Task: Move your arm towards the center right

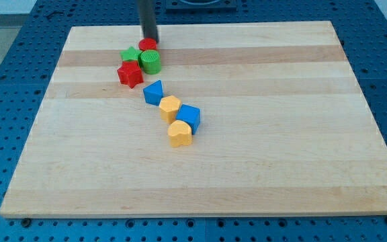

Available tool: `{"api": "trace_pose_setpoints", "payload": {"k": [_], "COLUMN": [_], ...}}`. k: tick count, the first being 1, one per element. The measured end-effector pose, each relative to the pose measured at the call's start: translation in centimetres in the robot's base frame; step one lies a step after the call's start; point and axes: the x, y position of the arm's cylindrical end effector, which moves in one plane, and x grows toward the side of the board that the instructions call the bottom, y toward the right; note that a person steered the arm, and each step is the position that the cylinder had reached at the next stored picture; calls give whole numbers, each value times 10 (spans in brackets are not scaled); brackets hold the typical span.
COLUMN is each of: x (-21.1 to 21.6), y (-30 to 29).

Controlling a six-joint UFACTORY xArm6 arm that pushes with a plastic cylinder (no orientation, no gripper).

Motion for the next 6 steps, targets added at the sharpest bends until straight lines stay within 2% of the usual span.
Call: {"api": "trace_pose_setpoints", "payload": {"k": [1, 2, 3, 5, 6], "x": [7, 31, 59, 70, 86], "y": [62, 90, 80, 65, 123]}}
